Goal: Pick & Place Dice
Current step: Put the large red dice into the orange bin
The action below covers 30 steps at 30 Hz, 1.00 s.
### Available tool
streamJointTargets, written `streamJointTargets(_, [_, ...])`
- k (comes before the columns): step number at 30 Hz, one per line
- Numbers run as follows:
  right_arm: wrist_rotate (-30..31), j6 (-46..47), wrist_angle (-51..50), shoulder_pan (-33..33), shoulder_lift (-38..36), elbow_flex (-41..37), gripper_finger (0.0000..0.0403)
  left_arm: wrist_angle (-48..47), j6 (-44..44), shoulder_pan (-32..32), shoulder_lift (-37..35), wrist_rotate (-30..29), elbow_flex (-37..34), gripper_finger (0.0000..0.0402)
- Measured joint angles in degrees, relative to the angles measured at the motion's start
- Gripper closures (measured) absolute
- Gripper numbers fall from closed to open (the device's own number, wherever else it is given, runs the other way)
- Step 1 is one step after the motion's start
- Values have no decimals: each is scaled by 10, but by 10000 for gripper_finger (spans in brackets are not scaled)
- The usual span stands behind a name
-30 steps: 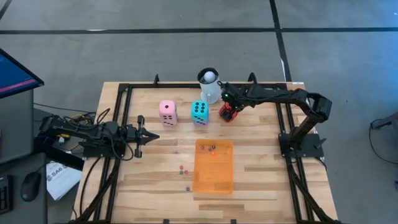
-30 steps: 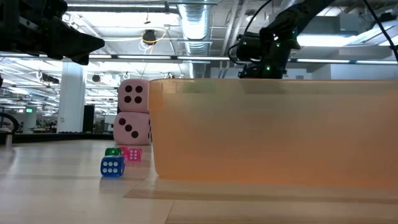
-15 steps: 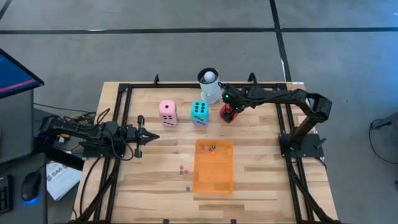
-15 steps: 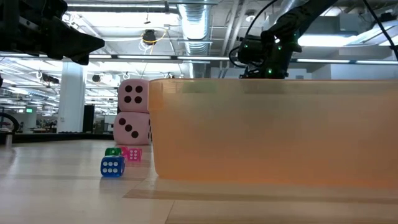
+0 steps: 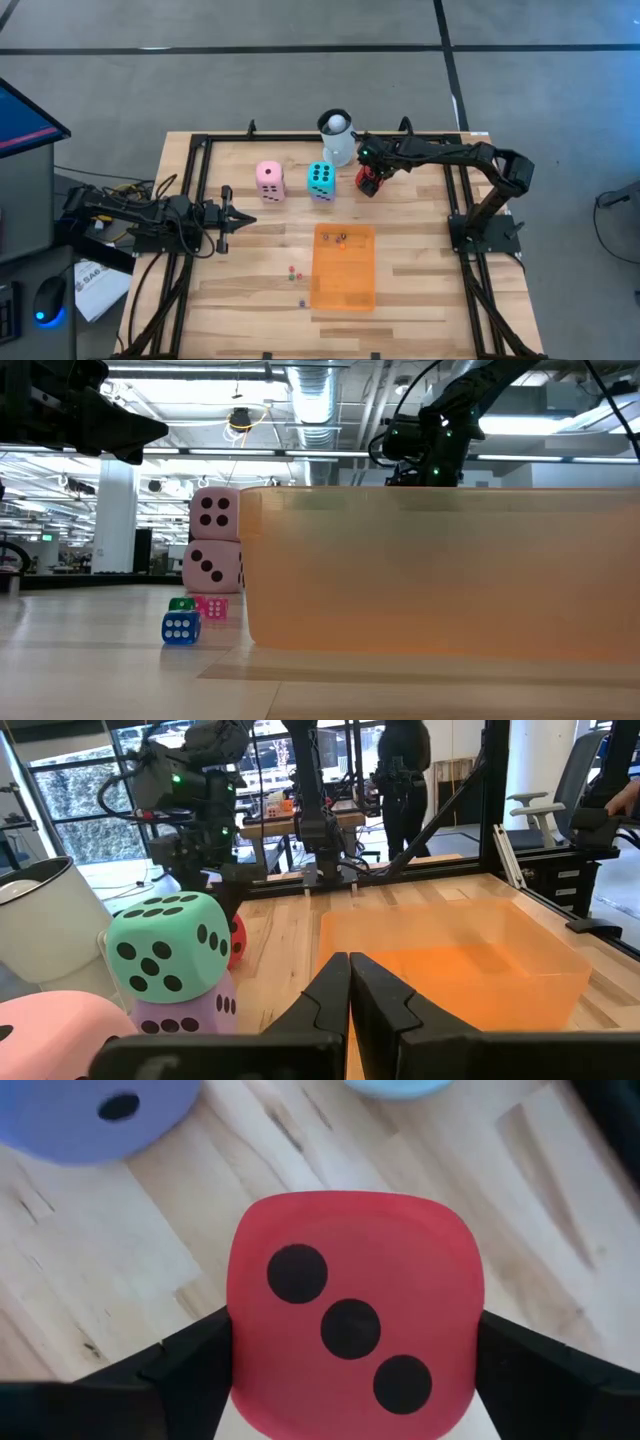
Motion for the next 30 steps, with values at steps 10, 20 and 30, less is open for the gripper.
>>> streamJointTargets(10, [-1, -27, -86, 8, 0, 95, 62, 0, 0, 0, 0, 0, 0, 402])
streamJointTargets(20, [-2, -26, -214, 68, -4, 188, 62, 0, 0, 0, 0, 0, 0, 401])
streamJointTargets(30, [-4, 6, -221, 171, -14, 191, 59, 2, 0, 0, 0, 0, 0, 402])
